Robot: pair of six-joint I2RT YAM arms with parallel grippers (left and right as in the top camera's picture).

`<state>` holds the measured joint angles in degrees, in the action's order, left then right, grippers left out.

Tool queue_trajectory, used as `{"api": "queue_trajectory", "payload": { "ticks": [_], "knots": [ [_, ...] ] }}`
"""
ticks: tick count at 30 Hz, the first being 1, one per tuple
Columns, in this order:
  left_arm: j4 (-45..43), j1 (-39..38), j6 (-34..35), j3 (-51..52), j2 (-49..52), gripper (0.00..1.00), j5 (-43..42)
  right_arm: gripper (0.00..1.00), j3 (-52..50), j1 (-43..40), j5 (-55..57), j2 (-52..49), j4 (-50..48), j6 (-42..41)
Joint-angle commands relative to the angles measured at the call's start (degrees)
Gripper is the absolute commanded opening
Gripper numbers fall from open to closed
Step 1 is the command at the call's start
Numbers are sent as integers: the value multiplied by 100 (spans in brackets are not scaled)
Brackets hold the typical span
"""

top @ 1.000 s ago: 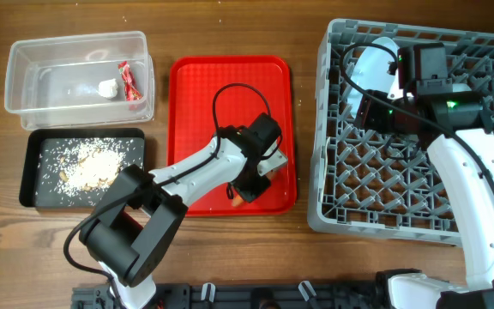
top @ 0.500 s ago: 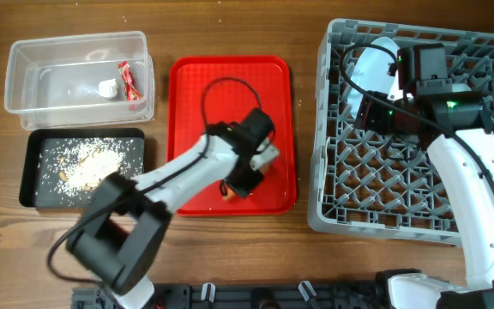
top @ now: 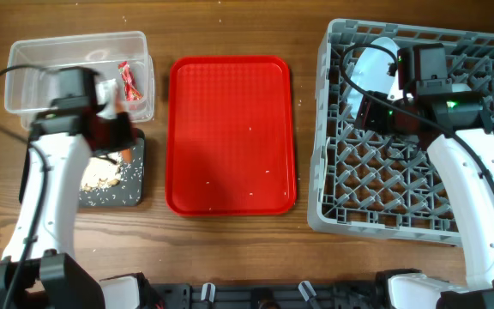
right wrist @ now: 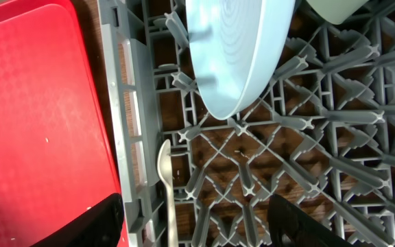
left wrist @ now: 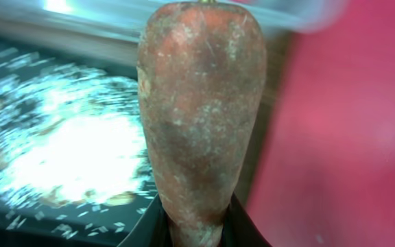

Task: Sort waste into correct bins and load items into the dishwasher rack
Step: 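Drop the carrot onto the black tray with the left gripper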

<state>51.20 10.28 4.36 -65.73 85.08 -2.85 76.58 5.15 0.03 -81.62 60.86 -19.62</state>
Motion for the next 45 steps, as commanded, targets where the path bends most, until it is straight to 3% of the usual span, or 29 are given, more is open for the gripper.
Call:
{"api": "queue_trajectory", "payload": {
  "ticks": [1, 8, 20, 24, 32, 36, 40, 45],
  "knots": [
    [-81, 949, 787, -85, 212, 4, -2, 69, -4, -20, 13, 48, 7, 7],
    [-120, 1753, 1156, -85, 901, 4, -2, 69, -4, -20, 13, 48, 4, 4],
    [-496, 1797, 1154, -79, 1985, 15, 63, 68, -4, -20, 13, 48, -9, 7],
    [-466, 1797, 1154, -79, 1985, 30, 59, 68, -4, -20, 13, 48, -15, 4],
    [-267, 1753, 1152, -153, 1464, 40, -35, 70, -4, -20, 11, 48, 26, 55],
    [-280, 1285, 1150, -184, 520, 53, -719, 83, -4, -20, -350, 46, -114, 24],
    [-450, 282, 922, -184, 28, 63, -1698, 86, -11, -11, -1545, 2, -527, 507],
    [-656, -1408, 151, -184, 151, 78, -1416, 87, -11, -9, -1668, -407, -575, 798]
  ]
}}
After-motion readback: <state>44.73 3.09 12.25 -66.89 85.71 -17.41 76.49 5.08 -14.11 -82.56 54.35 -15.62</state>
